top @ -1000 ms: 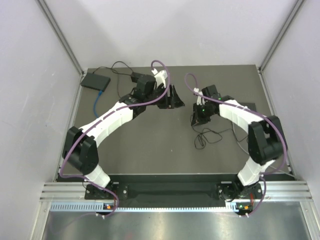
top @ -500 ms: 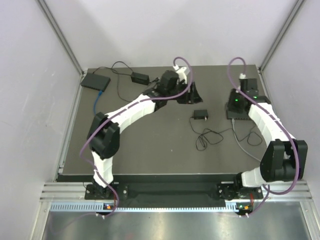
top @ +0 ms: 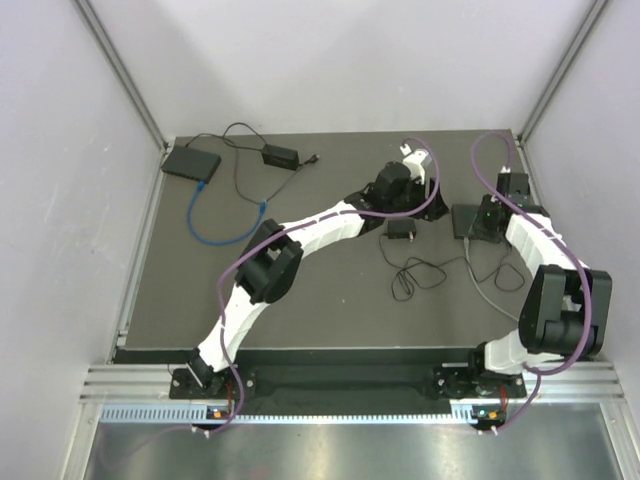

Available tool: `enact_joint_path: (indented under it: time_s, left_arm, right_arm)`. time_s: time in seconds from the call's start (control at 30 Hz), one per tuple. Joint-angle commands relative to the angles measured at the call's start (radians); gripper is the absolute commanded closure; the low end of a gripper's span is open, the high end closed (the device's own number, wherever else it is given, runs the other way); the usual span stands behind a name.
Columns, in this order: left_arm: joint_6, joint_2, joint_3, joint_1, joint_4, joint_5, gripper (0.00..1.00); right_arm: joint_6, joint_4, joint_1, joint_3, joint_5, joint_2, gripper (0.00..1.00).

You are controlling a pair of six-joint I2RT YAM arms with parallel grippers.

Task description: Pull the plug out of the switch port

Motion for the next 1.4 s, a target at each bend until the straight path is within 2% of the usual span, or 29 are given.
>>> enact_joint_path:
  time_s: [0.0,0.23,0.47,0.63,0.77,0.87,0.93,1.0,1.13,1.27,1.37]
  left_arm:
    - [0.006,0.041,0.081,0.009,0.092,-0.007,0.33]
    - [-0.001,0.065,0.073,0.004,0.072,0.023,0.33]
    - [0.014,0.022,0.022,0.004,0.061,0.026,0.33]
    - [0.041,0.001,0.022,0.004,0.029,0.011,0.33]
    - [0.043,-0.004,0.018,0.006,0.018,0.005,0.33]
    - [0.038,-0.002,0.018,0.009,0.009,0.01,0.33]
    - [0.038,-0.005,0.018,0.009,-0.004,0.013,0.33]
    - [0.045,-0.007,0.018,0.012,-0.01,0.02,0.33]
    - [0.049,-0.004,0.018,0.016,-0.02,0.031,0.34]
    - [0.038,0.008,0.019,0.018,-0.02,0.06,0.34]
    - [0.014,0.024,0.019,0.018,-0.004,0.088,0.37]
  right_arm:
    - [-0.033,0.087,-0.002,-0.013,-0.056,0.031,0.68]
    - [-0.084,0.112,-0.004,-0.002,-0.081,0.109,0.64]
    - [-0.11,0.131,-0.004,0.001,-0.07,0.178,0.64]
    - [-0.109,0.157,0.01,0.009,-0.116,0.218,0.68]
    - [-0.139,0.162,0.052,0.03,-0.084,0.235,0.71]
    - [-0.143,0.158,0.072,0.053,-0.077,0.255,0.83]
    - [-0.147,0.159,0.096,0.052,-0.079,0.256,0.95]
    - [-0.152,0.156,0.116,0.041,-0.073,0.25,0.98]
    - [-0.146,0.161,0.174,-0.008,-0.082,0.195,0.99]
    - [-0.15,0.167,0.181,-0.074,-0.076,0.138,0.98]
    - [-0.146,0.17,0.177,-0.105,-0.068,0.114,0.81]
